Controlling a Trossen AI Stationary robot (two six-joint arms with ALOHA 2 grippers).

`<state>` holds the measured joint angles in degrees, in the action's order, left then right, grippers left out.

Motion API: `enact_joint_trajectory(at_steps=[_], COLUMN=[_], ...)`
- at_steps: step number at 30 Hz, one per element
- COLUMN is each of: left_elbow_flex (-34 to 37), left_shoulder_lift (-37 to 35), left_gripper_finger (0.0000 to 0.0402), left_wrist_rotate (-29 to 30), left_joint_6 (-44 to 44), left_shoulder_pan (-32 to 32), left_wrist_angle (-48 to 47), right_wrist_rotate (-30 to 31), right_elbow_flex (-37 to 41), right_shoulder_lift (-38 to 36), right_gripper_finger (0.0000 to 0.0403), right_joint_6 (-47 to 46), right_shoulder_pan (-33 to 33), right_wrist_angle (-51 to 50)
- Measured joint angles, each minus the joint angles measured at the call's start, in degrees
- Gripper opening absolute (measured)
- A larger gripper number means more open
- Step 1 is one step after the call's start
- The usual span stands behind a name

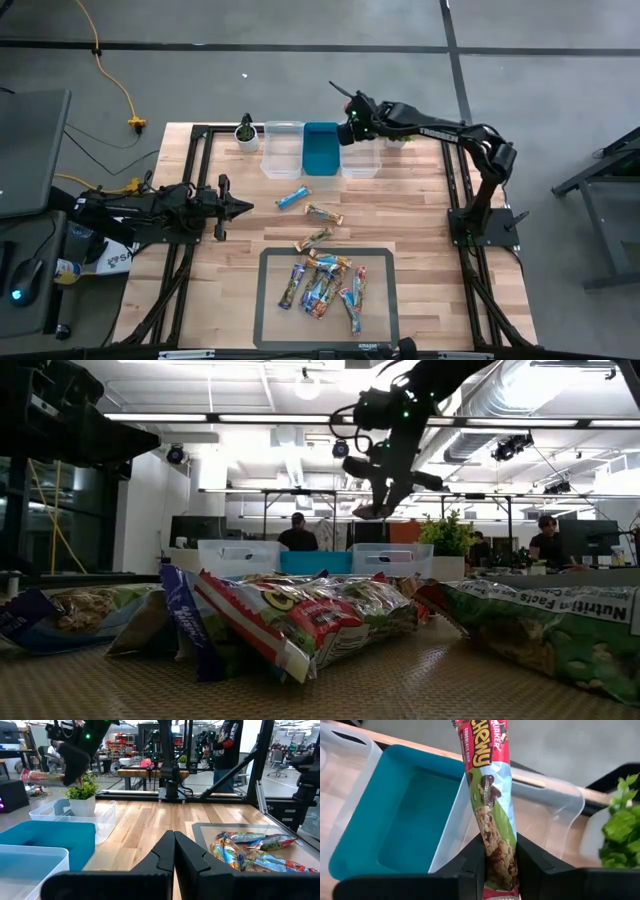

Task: Pick and place Granola Bars by type
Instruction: Put the red granola bar into the right transparent bin

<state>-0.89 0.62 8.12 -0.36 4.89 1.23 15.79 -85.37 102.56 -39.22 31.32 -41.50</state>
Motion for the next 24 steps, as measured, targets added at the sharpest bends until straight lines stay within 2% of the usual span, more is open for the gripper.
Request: enact_joint_trajectory(at_steps=[4,8,24], left_elbow_flex=[0.0,0.0,0.0], left_shoulder_lift=[0.0,0.0,0.0], left_gripper_finger=[0.0001,0.0001,0.0001], left_wrist_rotate=[0.0,0.0,0.0], left_joint_6=[0.0,0.0,0.0], left_shoulder_pan=[0.0,0.0,0.0], left_wrist_angle=[0.0,0.0,0.0], right_wrist_rotate=[0.2,-2.3,-2.4], right_elbow_flex=[0.0,0.0,0.0], right_shoulder_lift=[0.3,0.3,0.6], right_gripper_finger=[0.0071,0.0071,0.0071], right_joint_6=[-4.3,-8.3,-20.0], right_shoulder_pan=[-0.4,-0.6,-3.1], right_wrist_angle=[0.1,-0.3,-3.3])
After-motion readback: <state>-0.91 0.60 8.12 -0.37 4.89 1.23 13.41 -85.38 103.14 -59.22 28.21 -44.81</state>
